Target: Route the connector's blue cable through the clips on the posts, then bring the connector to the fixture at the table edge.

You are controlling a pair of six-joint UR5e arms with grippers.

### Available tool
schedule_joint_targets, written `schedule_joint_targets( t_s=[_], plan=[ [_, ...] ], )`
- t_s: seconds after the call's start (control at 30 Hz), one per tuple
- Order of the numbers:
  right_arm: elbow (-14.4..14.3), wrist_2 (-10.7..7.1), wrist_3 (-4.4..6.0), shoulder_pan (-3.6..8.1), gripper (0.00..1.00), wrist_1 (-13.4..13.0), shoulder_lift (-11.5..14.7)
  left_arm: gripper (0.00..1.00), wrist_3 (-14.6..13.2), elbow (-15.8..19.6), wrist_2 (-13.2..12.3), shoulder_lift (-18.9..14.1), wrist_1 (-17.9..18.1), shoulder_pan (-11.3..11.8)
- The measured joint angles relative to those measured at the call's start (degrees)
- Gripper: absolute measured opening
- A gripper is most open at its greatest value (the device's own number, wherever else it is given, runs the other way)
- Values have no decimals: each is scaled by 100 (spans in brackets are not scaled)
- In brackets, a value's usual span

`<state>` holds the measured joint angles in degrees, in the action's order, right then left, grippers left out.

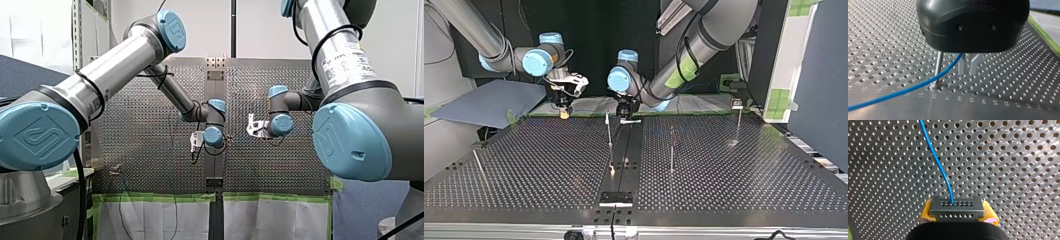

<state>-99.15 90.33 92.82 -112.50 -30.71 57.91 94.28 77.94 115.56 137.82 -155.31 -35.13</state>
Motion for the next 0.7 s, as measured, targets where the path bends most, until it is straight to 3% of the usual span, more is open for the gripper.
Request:
schedule_joint_targets(
  t_s=[0.03, 0.07, 0.1, 0.4, 0.53, 0.6, 0.63, 0.7],
  plan=[
    [2, -3, 0, 1, 0, 1, 0, 27, -8, 0, -1, -1, 0, -5],
    [2, -7, 0, 2, 0, 3, -1, 37, -19, 0, 0, -3, 0, -9],
    [2, -10, -1, 2, 0, 6, -1, 56, -45, -1, 1, -4, 0, -16],
    [4, -38, -16, 4, 0, 28, -9, 56, -174, -8, 228, -10, 2, -54],
    [4, -40, -16, 4, 0, 29, -11, 54, -157, -15, 215, -14, -20, -52],
    [3, -40, -9, 9, 0, 28, -13, 65, -153, -15, 195, -24, -35, -54],
    [3, -41, -7, 10, 0, 29, -13, 65, -154, -14, 187, -31, -42, -58],
    [4, -44, -6, 13, 0, 28, -12, 84, -155, -14, 174, -50, -72, -77]
  ],
)
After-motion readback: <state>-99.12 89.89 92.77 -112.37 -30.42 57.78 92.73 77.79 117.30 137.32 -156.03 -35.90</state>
